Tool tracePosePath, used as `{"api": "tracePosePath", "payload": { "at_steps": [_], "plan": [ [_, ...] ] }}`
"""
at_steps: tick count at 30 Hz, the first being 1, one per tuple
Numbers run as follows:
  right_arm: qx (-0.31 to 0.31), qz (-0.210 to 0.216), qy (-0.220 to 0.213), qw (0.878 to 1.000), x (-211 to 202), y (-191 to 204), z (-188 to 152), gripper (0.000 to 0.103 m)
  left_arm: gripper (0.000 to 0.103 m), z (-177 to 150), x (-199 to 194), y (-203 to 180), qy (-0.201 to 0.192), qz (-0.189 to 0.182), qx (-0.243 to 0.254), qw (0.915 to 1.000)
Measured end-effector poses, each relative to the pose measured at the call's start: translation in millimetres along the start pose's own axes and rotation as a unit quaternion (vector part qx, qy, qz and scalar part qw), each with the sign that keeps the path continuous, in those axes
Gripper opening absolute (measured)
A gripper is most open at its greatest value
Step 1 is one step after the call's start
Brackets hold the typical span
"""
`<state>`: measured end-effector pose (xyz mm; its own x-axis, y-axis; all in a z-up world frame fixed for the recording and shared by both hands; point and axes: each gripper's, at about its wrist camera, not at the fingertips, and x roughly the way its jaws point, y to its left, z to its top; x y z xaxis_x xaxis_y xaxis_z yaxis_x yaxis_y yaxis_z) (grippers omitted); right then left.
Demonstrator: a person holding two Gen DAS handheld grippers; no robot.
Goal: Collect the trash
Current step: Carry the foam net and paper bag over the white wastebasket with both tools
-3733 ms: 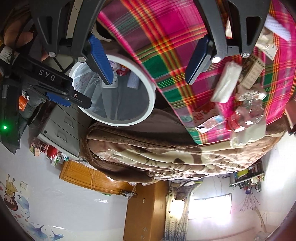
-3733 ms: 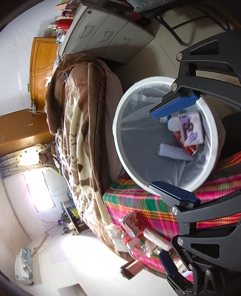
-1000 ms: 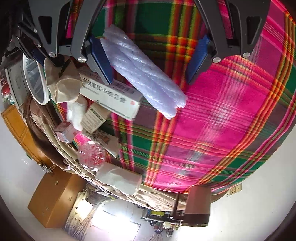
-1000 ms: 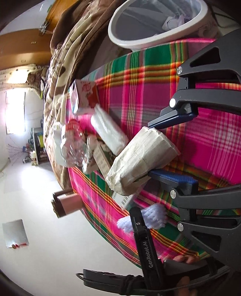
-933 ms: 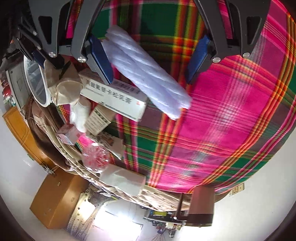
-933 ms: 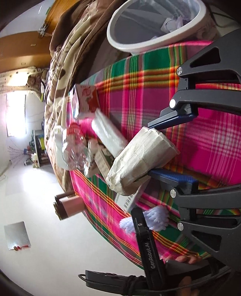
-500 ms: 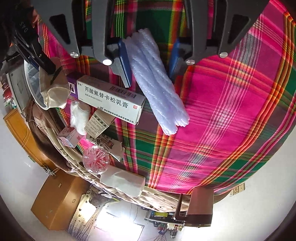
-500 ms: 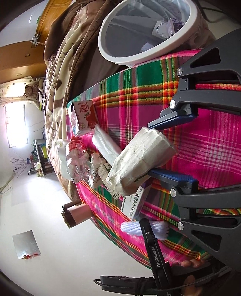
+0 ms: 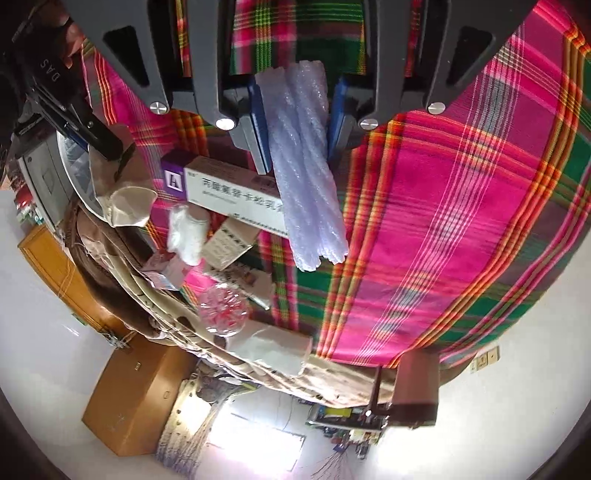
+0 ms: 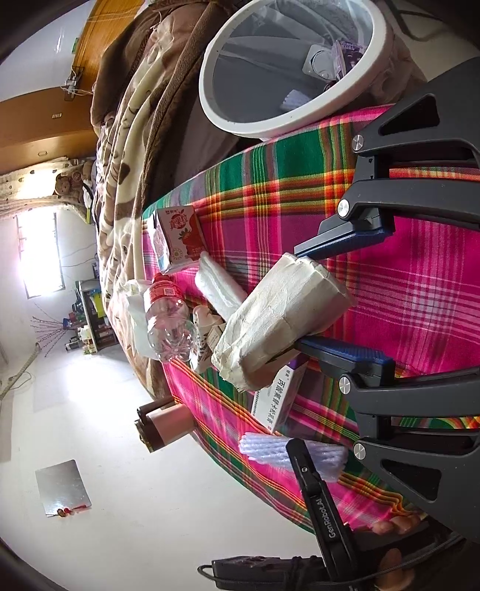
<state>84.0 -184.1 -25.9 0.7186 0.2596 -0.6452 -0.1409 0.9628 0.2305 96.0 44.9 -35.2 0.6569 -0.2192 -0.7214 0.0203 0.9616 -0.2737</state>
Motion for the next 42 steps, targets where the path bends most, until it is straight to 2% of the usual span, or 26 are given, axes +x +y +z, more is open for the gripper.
{"api": "tracePosePath", "payload": {
  "at_steps": [6, 13, 26, 35, 42],
  "plan": [
    [0.005, -0.001, -0.009, 1.0, -6.4, -1.0, -0.3, 0.044, 0.029, -4.1, 0.4, -3.2, 0.004, 0.002, 0.006, 1.0],
    [0.015, -0.002, -0.018, 1.0, -10.8, -5.3, 0.4, 0.044, 0.029, -4.9, -11.5, -14.8, -0.014, -0.009, 0.018, 0.9997],
    [0.04, -0.035, -0.056, 0.997, -39.0, -31.0, 8.7, 0.044, 0.029, 1.7, -26.0, -74.7, -0.039, -0.055, 0.083, 0.9942],
    [0.073, -0.064, -0.082, 0.992, -59.5, -61.0, 14.5, 0.044, 0.029, 5.7, -29.0, -126.0, -0.055, -0.079, 0.14, 0.9855],
    [0.087, -0.086, -0.092, 0.988, -69.3, -78.4, 16.1, 0.044, 0.029, 7.6, -25.2, -157.6, -0.056, -0.098, 0.165, 0.9799]
  ]
}}
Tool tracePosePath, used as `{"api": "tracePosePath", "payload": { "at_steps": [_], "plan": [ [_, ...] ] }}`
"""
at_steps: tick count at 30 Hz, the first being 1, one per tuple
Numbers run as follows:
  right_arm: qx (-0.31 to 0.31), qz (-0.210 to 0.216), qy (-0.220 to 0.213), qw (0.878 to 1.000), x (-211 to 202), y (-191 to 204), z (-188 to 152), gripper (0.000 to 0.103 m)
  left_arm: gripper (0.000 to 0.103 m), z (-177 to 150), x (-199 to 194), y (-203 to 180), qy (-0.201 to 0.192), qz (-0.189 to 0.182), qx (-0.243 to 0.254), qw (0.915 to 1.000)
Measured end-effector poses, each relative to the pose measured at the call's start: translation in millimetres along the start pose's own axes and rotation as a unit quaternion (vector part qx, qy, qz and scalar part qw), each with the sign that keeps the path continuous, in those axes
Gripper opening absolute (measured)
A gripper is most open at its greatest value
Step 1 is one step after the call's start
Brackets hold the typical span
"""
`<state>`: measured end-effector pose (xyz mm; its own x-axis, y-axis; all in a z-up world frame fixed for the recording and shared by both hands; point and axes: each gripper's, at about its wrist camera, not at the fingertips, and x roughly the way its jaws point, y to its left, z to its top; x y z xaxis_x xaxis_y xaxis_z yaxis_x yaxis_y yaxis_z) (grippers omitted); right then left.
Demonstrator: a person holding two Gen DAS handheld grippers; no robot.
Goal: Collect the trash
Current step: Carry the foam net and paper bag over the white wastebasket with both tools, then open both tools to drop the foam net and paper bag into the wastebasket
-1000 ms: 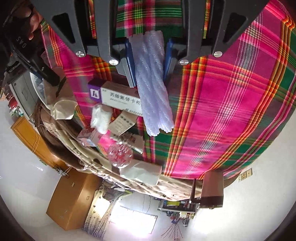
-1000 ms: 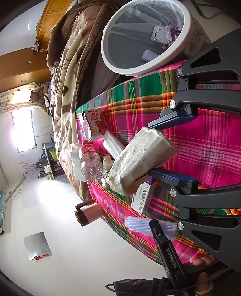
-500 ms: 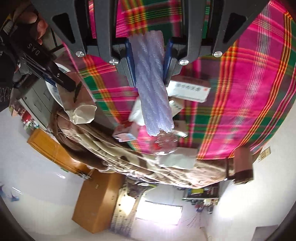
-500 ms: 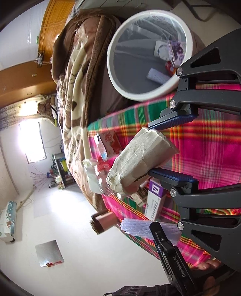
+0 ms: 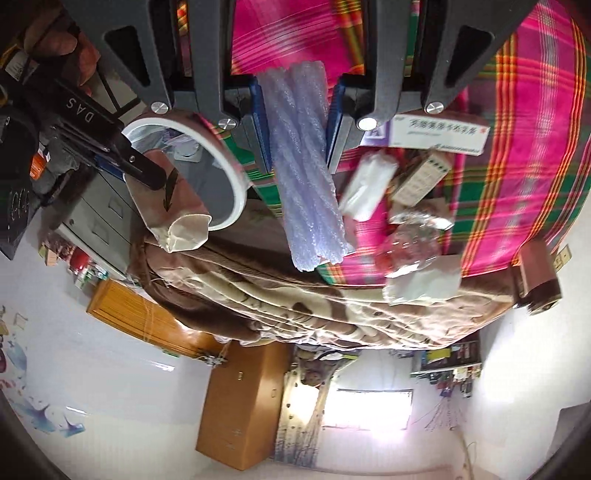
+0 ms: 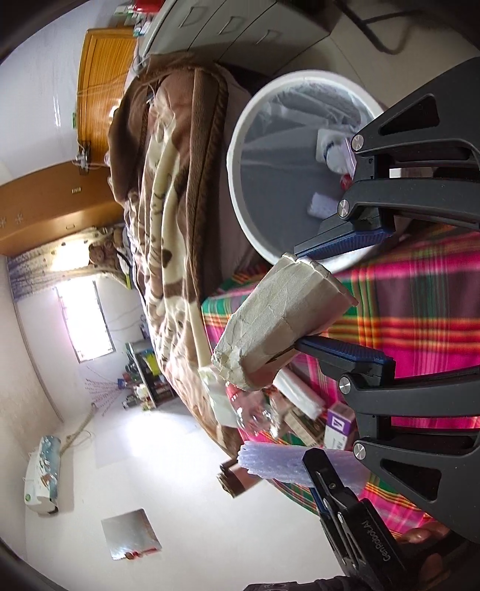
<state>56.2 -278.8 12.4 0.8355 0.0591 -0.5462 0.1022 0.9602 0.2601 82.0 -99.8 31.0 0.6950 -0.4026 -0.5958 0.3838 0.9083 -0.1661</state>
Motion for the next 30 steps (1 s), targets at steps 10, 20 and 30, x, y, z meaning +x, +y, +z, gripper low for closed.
{"api": "tracePosePath", "payload": {
  "at_steps": [10, 20, 30],
  "plan": [
    [0.022, -0.041, -0.012, 0.999, -5.9, -30.4, 7.8, 0.044, 0.029, 11.8, 19.5, -41.3, 0.001, -0.027, 0.033, 0.9991],
    [0.044, -0.085, -0.005, 0.995, -1.4, -60.6, 8.4, 0.045, 0.029, 20.4, 52.3, -84.1, 0.02, -0.062, 0.066, 0.9957],
    [0.059, -0.111, 0.018, 0.992, 6.6, -80.8, 5.4, 0.045, 0.029, 19.1, 79.4, -103.0, 0.044, -0.075, 0.077, 0.9932]
  ]
}}
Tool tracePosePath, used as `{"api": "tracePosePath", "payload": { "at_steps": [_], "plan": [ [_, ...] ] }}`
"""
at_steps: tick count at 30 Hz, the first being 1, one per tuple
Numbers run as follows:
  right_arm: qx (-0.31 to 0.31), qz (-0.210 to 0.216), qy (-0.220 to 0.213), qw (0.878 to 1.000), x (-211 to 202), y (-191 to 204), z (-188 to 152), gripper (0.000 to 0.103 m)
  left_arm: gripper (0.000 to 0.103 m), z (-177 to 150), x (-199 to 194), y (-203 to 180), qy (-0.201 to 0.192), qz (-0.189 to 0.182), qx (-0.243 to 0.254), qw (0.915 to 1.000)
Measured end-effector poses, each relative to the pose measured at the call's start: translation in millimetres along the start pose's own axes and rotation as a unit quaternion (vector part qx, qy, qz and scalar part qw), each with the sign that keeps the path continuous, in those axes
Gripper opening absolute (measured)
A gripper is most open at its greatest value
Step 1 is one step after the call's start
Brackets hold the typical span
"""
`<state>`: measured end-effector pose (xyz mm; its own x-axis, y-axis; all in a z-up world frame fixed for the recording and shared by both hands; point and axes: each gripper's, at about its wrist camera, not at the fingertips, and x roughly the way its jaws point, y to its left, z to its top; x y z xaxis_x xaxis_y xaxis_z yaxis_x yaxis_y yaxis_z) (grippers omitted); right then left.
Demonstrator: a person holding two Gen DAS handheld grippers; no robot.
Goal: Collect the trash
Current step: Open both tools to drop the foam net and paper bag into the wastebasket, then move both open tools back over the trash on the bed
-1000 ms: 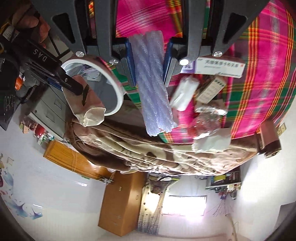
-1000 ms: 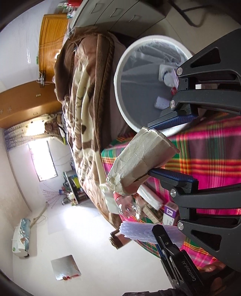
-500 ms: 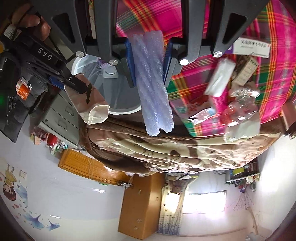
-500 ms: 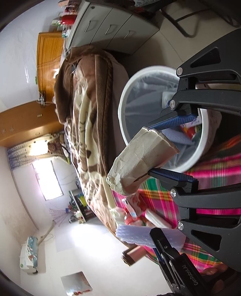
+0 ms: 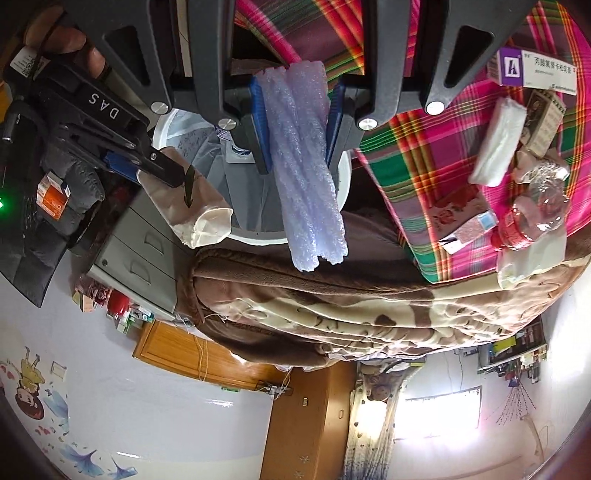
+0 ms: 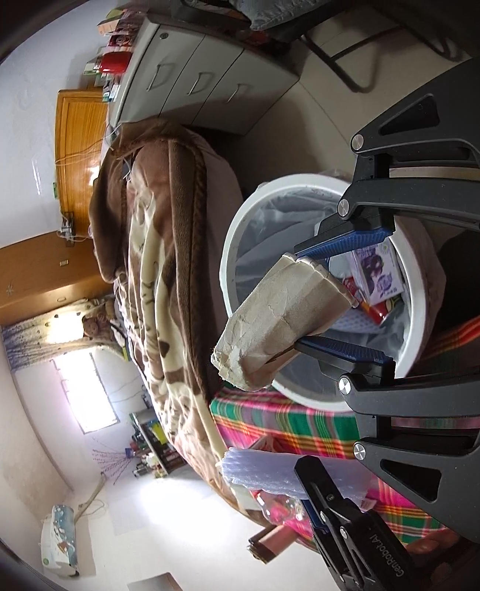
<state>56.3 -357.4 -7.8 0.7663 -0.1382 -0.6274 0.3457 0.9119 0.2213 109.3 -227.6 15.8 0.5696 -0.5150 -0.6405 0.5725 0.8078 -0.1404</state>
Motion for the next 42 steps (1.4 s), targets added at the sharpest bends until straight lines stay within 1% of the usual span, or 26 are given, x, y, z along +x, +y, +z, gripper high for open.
{"api": "tracePosePath", "payload": {
  "at_steps": [6, 9, 12, 15, 17, 19, 20, 21, 23, 25, 27, 30, 36, 42],
  "plan": [
    [0.001, -0.012, 0.007, 1.0, 3.9, -4.3, 1.8, 0.045, 0.03, 2.2, 12.8, -8.9, 0.01, 0.003, 0.014, 0.9999],
    [0.001, -0.019, 0.009, 1.0, 6.3, -6.1, 2.3, 0.046, 0.03, 2.4, 17.3, -10.7, 0.016, -0.004, 0.016, 0.9997],
    [0.005, -0.026, 0.012, 1.0, 8.0, -8.6, 3.1, 0.048, 0.03, 3.8, 19.7, -14.1, 0.016, 0.0, 0.022, 0.9996],
    [0.008, -0.025, 0.017, 1.0, 9.3, -11.2, 3.2, 0.048, 0.03, 4.9, 21.2, -16.0, 0.018, -0.011, 0.024, 0.9995],
    [0.005, -0.028, 0.019, 0.999, 9.5, -11.4, 2.6, 0.048, 0.03, 5.5, 23.7, -17.7, 0.022, -0.009, 0.027, 0.9993],
    [0.005, -0.032, 0.021, 0.999, 9.7, -10.8, 2.1, 0.049, 0.033, 5.5, 26.3, -18.6, 0.027, -0.012, 0.027, 0.9992],
    [0.004, -0.033, 0.022, 0.999, 9.8, -10.6, 2.3, 0.049, 0.038, 5.2, 27.3, -19.0, 0.03, -0.016, 0.026, 0.9991],
    [0.003, -0.034, 0.022, 0.999, 9.9, -10.3, 2.2, 0.05, 0.047, 4.7, 27.3, -18.8, 0.031, -0.017, 0.024, 0.9991],
    [0.0, -0.036, 0.02, 0.999, 8.0, -10.2, 1.5, 0.052, 0.059, 4.3, 26.3, -18.7, 0.029, -0.019, 0.022, 0.9992],
    [-0.001, -0.037, 0.019, 0.999, 8.5, -10.8, 2.6, 0.058, 0.06, 4.3, 24.5, -17.5, 0.027, -0.02, 0.019, 0.9992],
    [0.001, -0.035, 0.017, 0.999, 6.4, -11.2, 2.3, 0.06, 0.063, 4.0, 22.4, -16.6, 0.026, -0.022, 0.017, 0.9993],
    [0.001, -0.032, 0.014, 0.999, 3.8, -9.6, 2.6, 0.06, 0.068, 2.2, 17.3, -14.3, 0.021, -0.021, 0.016, 0.9994],
    [-0.005, -0.025, 0.006, 1.0, -1.1, -1.4, 3.9, 0.06, 0.069, -1.4, 5.3, -6.3, 0.015, -0.019, 0.011, 0.9997],
    [-0.011, -0.015, -0.005, 1.0, -6.9, 9.1, 3.5, 0.061, 0.07, -4.4, -12.2, 7.0, 0.002, -0.008, 0.003, 1.0]
  ]
}}
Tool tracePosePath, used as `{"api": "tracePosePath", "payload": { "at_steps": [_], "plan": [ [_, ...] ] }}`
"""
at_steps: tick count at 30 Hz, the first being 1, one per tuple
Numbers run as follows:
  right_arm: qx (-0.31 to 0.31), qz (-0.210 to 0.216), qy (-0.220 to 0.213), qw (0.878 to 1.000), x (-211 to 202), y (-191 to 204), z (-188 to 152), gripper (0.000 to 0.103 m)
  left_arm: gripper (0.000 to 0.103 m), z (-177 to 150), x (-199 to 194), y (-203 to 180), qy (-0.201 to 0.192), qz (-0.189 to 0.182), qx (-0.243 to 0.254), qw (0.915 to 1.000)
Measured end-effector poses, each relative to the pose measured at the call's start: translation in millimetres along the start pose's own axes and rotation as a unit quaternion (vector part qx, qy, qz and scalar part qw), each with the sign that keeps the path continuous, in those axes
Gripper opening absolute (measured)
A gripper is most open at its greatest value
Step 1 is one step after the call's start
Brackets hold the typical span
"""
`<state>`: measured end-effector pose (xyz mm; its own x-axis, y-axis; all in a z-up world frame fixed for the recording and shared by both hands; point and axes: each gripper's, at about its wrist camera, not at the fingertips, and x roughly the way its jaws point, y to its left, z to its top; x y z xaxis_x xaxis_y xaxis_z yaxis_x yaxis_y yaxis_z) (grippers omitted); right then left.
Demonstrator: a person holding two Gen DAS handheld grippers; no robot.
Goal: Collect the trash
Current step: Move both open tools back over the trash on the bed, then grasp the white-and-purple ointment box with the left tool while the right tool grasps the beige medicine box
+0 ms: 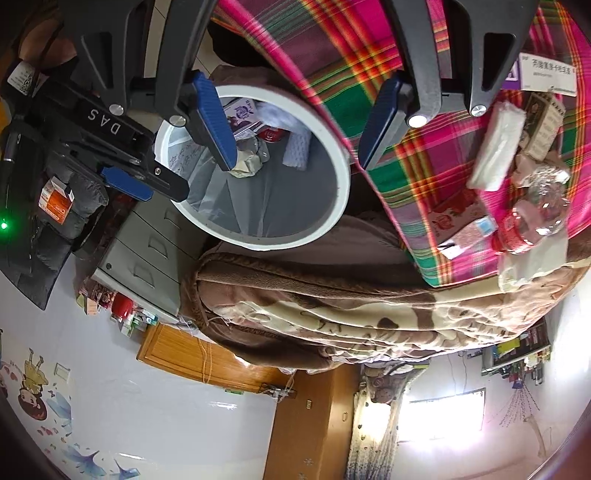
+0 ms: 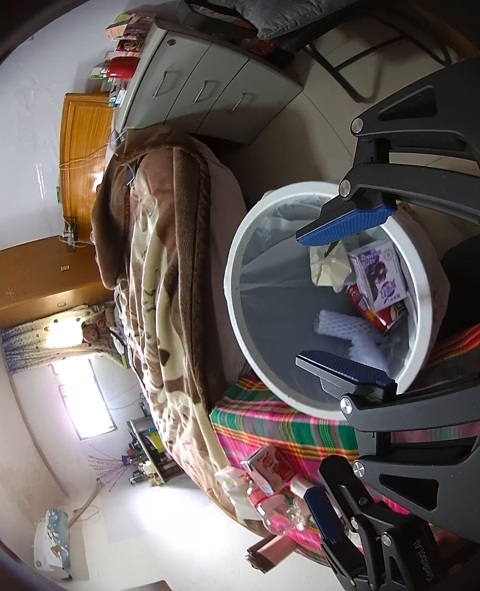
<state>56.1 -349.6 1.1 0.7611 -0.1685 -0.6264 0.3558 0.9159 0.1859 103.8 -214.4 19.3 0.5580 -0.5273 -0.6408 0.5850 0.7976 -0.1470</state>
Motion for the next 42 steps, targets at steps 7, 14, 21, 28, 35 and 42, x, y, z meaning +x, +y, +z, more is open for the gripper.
{"api": "tracePosePath", "payload": {
  "at_steps": [7, 14, 21, 28, 35, 42],
  "plan": [
    [-0.012, 0.012, -0.004, 1.0, -3.3, 15.2, -3.2, 0.061, 0.072, -5.5, -16.4, 12.9, -0.012, 0.01, -0.009, 0.9998],
    [-0.02, 0.025, -0.003, 0.999, -1.9, 29.8, -6.5, 0.061, 0.073, -16.4, -31.2, 32.9, -0.018, 0.03, -0.017, 0.9992],
    [-0.037, 0.052, -0.002, 0.998, 0.4, 50.3, -12.1, 0.062, 0.074, -30.8, -45.3, 66.2, -0.019, 0.062, -0.05, 0.9966],
    [-0.061, 0.074, 0.008, 0.995, 8.6, 73.6, -17.5, 0.062, 0.075, -47.6, -56.6, 105.5, -0.014, 0.097, -0.09, 0.9911],
    [-0.076, 0.094, 0.021, 0.992, 16.5, 95.7, -21.1, 0.062, 0.077, -61.7, -65.3, 141.2, -0.008, 0.127, -0.128, 0.9835],
    [-0.091, 0.111, 0.029, 0.989, 24.3, 113.9, -21.6, 0.07, 0.077, -75.5, -67.9, 167.2, 0.004, 0.149, -0.162, 0.9754]
  ]
}}
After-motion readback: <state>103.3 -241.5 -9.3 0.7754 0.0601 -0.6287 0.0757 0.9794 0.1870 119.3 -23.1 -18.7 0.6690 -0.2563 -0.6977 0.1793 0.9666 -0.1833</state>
